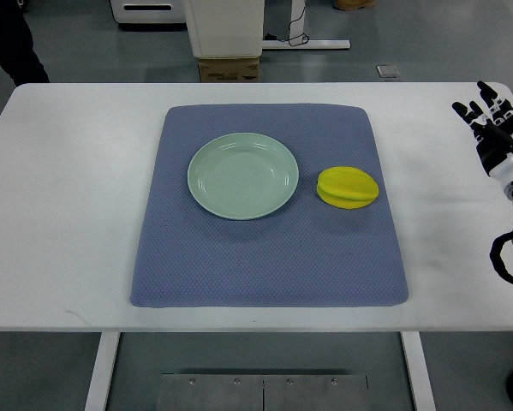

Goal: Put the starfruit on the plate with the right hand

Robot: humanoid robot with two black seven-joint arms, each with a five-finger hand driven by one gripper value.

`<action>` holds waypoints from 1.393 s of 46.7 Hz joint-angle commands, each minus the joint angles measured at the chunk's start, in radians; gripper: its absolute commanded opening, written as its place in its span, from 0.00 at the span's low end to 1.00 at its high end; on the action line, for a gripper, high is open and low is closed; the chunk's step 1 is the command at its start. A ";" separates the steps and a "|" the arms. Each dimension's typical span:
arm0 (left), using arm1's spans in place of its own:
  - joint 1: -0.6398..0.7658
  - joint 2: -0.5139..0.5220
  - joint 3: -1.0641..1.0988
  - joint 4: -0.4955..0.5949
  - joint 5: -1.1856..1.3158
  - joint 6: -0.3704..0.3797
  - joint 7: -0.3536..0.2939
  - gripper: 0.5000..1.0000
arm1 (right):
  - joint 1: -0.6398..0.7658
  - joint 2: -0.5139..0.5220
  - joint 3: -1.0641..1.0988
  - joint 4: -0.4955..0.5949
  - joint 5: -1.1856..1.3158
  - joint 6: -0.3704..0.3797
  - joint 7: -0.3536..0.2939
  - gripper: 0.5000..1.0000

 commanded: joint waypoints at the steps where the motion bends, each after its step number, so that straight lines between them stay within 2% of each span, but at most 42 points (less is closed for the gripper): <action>1: 0.000 0.000 0.000 0.000 0.000 0.002 0.000 1.00 | 0.000 -0.001 0.000 0.000 0.000 0.000 0.000 1.00; 8: 0.000 0.000 -0.001 0.003 -0.001 0.020 0.000 1.00 | 0.000 0.000 0.000 0.000 0.000 0.000 0.000 1.00; 48: 0.017 0.000 0.002 0.003 0.000 0.017 0.000 1.00 | -0.001 -0.001 0.000 0.000 0.000 0.000 0.002 1.00; 65: 0.017 0.000 0.000 0.003 0.000 0.017 0.000 1.00 | -0.010 -0.021 0.002 0.052 0.002 -0.009 0.011 1.00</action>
